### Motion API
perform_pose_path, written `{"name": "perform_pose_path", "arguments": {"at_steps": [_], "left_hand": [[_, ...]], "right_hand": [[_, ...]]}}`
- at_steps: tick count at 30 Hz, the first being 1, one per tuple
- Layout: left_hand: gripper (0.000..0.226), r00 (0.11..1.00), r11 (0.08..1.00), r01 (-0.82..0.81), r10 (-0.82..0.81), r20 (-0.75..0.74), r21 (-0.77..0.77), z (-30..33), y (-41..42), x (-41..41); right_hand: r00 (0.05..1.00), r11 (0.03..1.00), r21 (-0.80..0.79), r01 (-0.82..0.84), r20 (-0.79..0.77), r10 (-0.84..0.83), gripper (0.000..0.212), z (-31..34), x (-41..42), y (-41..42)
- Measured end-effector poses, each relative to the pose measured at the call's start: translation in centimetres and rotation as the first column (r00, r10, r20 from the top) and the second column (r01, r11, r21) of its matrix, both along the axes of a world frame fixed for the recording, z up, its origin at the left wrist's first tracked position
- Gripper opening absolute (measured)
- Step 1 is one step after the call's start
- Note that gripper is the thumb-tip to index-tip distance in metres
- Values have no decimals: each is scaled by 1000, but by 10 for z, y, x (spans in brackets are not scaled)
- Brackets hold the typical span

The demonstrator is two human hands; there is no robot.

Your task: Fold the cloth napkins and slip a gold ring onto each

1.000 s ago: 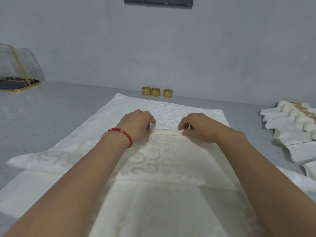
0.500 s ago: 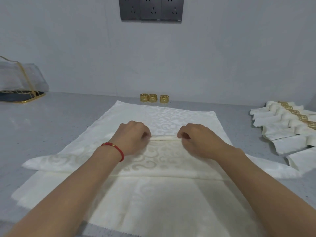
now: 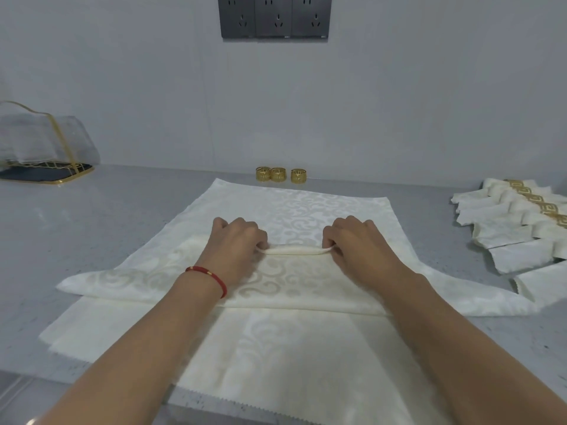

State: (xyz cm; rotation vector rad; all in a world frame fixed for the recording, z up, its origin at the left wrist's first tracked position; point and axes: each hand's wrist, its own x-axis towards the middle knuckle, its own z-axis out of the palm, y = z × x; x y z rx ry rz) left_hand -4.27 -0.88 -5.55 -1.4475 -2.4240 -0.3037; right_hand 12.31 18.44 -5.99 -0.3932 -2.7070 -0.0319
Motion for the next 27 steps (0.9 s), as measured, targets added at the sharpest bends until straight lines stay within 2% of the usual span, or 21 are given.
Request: {"name": "perform_pose_path", "arguments": {"at_steps": [2,3,4,6,7,9,11,13,16,18,20,22,24,26,27], "left_hand": [[33,1000,997,25,-23,15,-80,3,-3,-1],[23,999,997,28,-25,38,-68,2,-6,-1],[19,998,999,27,-25,65,-19,0,-7,1],[32,988,994,-15,-1,154,106,-7,-8,3],[36,972,981,-57,12,237,185,-9,-9,4],[27,915,939,-145,7,403,312,-9,-9,6],[19,880,918,-187,-2,474,351,-9,-9,8],[19,874,936,-156,-18,486,315,-10,-10,6],[21,929,974,-77,-8,371,214,-9,-10,-2],[11,955,984,-74,23,294,164,-5,-7,-2],[9,989,997,-62,55,134,48,0,-7,0],[13,995,1000,15,-16,-95,-14,4,-11,2],[15,952,985,138,-160,-261,-99,6,-16,3],[10,918,951,206,-270,-292,-233,5,-21,0],[11,922,941,235,-295,-250,-245,4,-24,-3]], "right_hand": [[995,1000,20,-2,95,0,28,5,1,-2],[991,1000,4,-5,133,5,27,7,2,-3],[989,999,-47,4,145,3,22,8,4,-5],[995,983,-177,45,93,-28,15,8,6,-6],[998,971,-232,57,50,-46,16,6,6,-6],[998,944,-325,63,-1,-67,14,1,7,-1],[999,926,-375,48,14,-46,20,-2,9,2],[999,944,-326,42,44,-30,16,-3,10,3],[998,963,-263,56,28,-50,8,-1,10,-2],[999,972,-228,53,18,-50,10,1,10,-5],[1000,995,-99,20,10,-19,15,0,11,-9],[999,997,80,-9,33,6,19,1,14,-13],[994,977,214,-25,111,1,24,1,17,-17],[986,962,266,-59,166,14,26,1,22,-18],[983,964,252,-82,182,36,23,1,25,-18]]}}
